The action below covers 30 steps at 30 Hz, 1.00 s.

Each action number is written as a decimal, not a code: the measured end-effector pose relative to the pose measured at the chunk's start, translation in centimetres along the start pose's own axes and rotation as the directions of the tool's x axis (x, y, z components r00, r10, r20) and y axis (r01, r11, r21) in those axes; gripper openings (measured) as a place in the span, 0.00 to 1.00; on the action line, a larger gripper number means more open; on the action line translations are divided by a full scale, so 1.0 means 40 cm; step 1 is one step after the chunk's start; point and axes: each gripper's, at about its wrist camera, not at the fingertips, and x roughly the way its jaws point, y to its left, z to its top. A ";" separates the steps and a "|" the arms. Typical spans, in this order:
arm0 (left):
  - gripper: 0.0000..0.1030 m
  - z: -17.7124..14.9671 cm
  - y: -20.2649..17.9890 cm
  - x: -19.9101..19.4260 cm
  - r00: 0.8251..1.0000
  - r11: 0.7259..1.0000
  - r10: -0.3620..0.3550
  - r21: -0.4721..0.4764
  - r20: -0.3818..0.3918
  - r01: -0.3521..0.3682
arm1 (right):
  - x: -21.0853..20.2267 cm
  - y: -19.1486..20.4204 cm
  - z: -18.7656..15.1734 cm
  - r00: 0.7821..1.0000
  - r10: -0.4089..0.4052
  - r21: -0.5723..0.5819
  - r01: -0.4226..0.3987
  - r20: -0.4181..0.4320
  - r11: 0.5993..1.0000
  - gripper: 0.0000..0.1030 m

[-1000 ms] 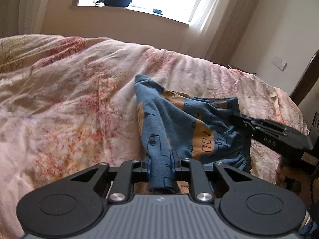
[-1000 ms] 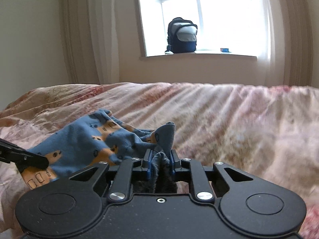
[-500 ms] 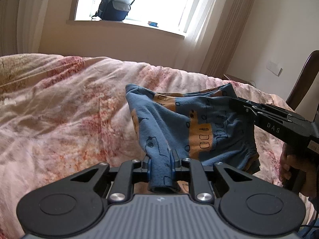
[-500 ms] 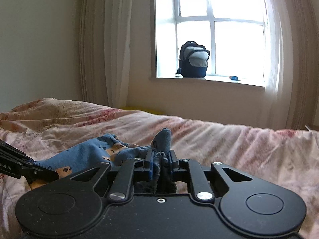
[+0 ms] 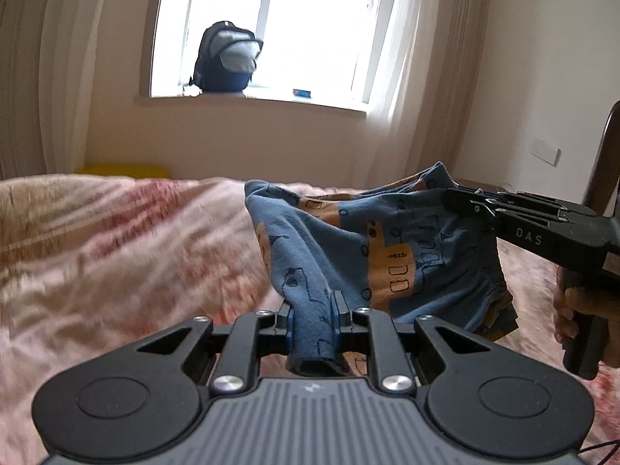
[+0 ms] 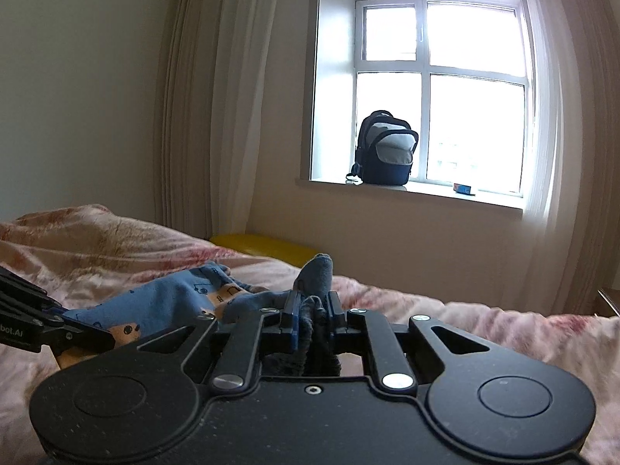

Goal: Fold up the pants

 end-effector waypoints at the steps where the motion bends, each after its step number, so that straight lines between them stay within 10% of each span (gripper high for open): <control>1: 0.18 0.001 0.005 0.015 1.000 1.000 0.007 0.012 0.009 -0.007 | 0.021 -0.005 0.005 1.000 -0.001 -0.003 0.001 0.001 1.000 0.13; 23: 0.20 -0.064 0.037 0.171 0.996 0.994 0.044 0.106 -0.079 -0.035 | 0.237 -0.105 -0.116 0.990 0.003 0.146 0.018 -0.142 0.989 0.14; 27: 0.26 -0.054 0.046 0.172 0.993 0.998 0.032 0.066 -0.111 -0.025 | 0.231 -0.103 -0.109 0.989 -0.010 0.132 0.030 -0.149 0.991 0.30; 30: 0.54 -0.047 0.055 0.155 0.992 1.000 0.004 -0.003 -0.126 -0.005 | 0.216 -0.102 -0.103 0.989 -0.008 0.123 0.026 -0.146 0.992 0.59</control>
